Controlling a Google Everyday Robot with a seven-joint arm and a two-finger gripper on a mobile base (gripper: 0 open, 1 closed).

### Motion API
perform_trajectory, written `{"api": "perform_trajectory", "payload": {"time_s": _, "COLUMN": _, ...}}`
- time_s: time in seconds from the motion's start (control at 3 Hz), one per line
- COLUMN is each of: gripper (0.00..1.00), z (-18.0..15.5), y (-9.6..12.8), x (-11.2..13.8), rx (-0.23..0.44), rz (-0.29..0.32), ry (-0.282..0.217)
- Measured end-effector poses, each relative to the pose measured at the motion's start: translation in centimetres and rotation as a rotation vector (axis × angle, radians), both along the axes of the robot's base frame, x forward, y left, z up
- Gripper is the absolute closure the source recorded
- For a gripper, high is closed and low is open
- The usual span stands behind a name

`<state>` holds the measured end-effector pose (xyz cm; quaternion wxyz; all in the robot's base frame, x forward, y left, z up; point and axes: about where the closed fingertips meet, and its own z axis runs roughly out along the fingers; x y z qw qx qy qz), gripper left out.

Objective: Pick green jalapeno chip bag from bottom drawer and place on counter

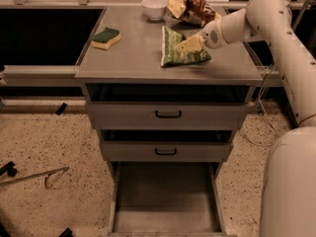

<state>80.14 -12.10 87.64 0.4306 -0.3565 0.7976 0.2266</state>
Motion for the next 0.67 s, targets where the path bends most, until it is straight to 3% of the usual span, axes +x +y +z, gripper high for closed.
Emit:
{"api": "perform_trajectory", "payload": {"time_s": 0.33, "gripper": 0.0, "z": -0.01, "y": 0.01, "x": 0.0, "rx": 0.0, "rz": 0.0, "ry": 0.0}}
{"api": "perform_trajectory", "payload": {"time_s": 0.67, "gripper": 0.0, "z": -0.01, "y": 0.01, "x": 0.0, "rx": 0.0, "rz": 0.0, "ry": 0.0}}
